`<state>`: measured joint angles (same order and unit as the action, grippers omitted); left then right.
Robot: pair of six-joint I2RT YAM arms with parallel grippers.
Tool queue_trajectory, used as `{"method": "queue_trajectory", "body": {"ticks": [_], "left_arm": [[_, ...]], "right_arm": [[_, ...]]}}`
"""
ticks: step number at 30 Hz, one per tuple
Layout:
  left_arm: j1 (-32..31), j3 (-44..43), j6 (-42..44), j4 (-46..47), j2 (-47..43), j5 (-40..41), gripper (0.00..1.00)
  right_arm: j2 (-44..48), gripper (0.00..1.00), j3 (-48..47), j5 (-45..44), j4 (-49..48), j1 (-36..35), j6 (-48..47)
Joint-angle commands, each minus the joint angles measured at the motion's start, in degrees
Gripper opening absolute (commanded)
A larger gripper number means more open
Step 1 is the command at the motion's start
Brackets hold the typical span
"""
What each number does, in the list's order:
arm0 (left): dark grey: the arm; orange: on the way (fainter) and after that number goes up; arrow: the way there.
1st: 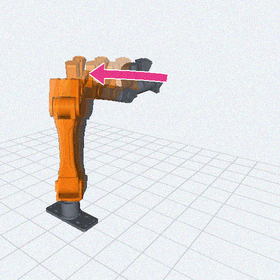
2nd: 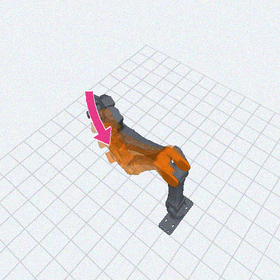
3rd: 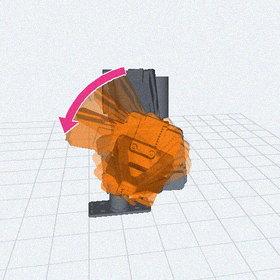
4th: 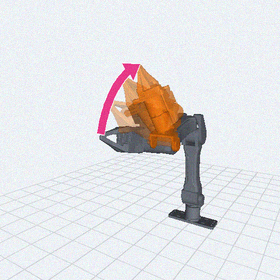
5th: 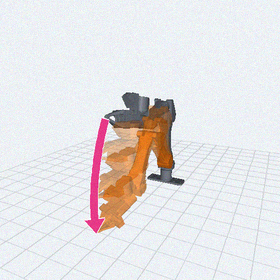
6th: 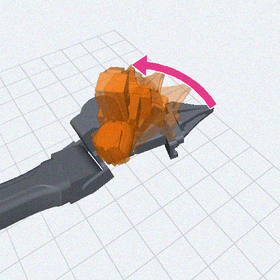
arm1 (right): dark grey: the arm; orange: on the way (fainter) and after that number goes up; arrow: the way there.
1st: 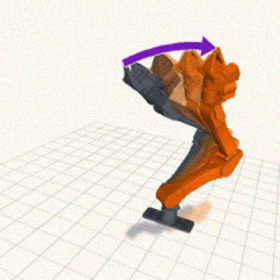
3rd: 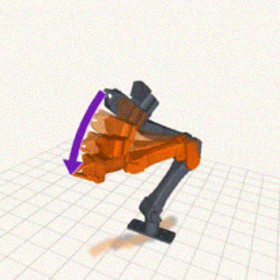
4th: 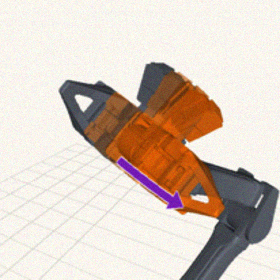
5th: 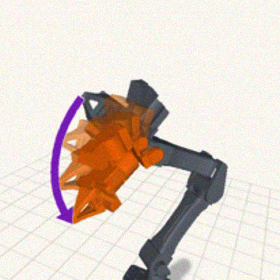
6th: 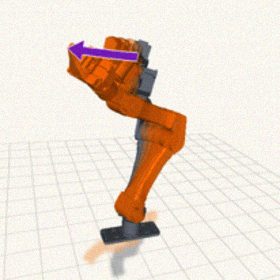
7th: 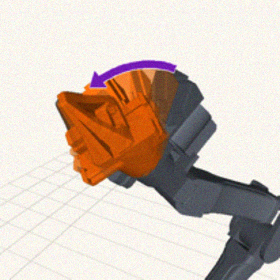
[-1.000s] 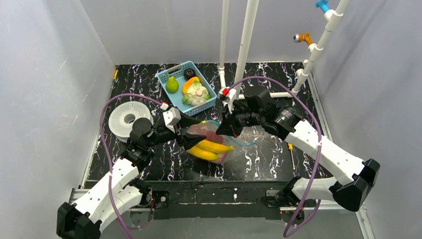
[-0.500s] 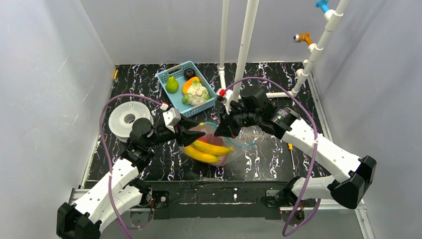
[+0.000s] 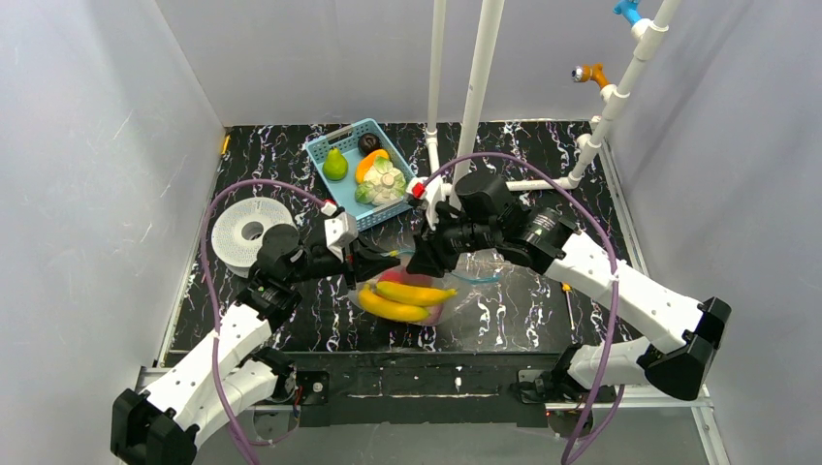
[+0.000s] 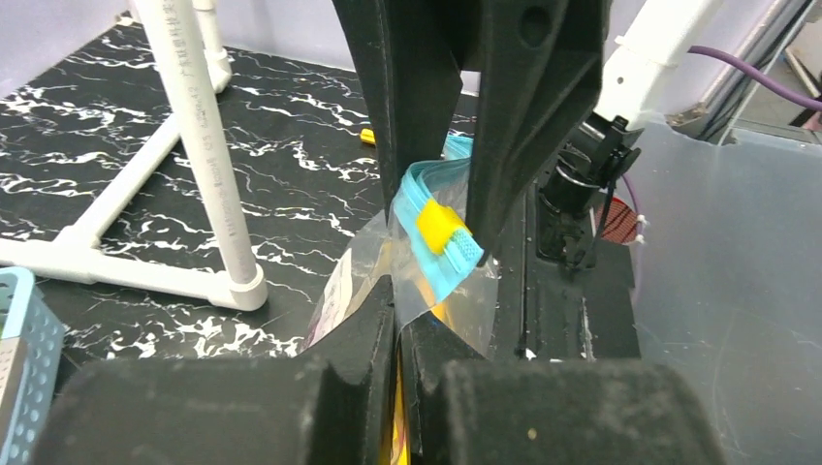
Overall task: Place the food in the zip-top bag and seal the zipper
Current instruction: Zip the zipper food storage bag at the center of the board.
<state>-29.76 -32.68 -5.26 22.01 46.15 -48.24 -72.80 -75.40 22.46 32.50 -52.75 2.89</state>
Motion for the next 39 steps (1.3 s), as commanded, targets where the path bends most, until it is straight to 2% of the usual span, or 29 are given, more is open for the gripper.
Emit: {"method": "queue_trajectory", "body": {"ticks": [1,5,14,23,29,30,32,33,39], "left_arm": [[-0.19,-5.21,-0.76,-2.71,2.7,-5.73,0.0],[-0.22,-6.75,-0.81,-5.08,4.12,-6.91,0.0],[-0.21,-6.98,-0.76,-5.68,3.86,-7.07,0.0],[-0.23,-7.01,-0.65,-5.83,3.53,-7.59,0.0],[-0.21,-6.97,-1.16,-5.04,3.71,-8.6,0.0],[-0.21,-6.96,-1.31,-4.86,3.8,-8.62,0.0],[-0.21,-7.02,-1.26,-5.19,3.97,-8.6,0.0],[-0.22,-7.06,-1.21,-5.27,4.02,-8.56,0.0],[-0.22,-7.17,-1.16,-5.45,4.24,-8.62,0.0]], "right_arm": [[-2.49,0.44,-7.38,-5.48,0.65,-3.42,-5.38],[-5.12,0.45,-11.17,-9.06,1.88,-5.73,-7.98],[-3.46,0.43,-9.85,-8.92,-0.09,-7.69,-10.23],[-3.41,0.02,-9.5,-8.74,-1.27,-7.8,-10.1],[-2.9,0.01,-8.8,-6.75,-1.25,-7.81,-9.61],[-3.02,0.04,-8.92,-6.8,-1.15,-7.81,-9.39],[-3.06,0.17,-9.1,-7.32,-1.34,-7.8,-8.84],[-3.08,0.19,-9.21,-7.39,-1.38,-7.8,-8.83],[-2.51,0.19,-9.16,-7.08,-1.83,-7.8,-8.86]]}}
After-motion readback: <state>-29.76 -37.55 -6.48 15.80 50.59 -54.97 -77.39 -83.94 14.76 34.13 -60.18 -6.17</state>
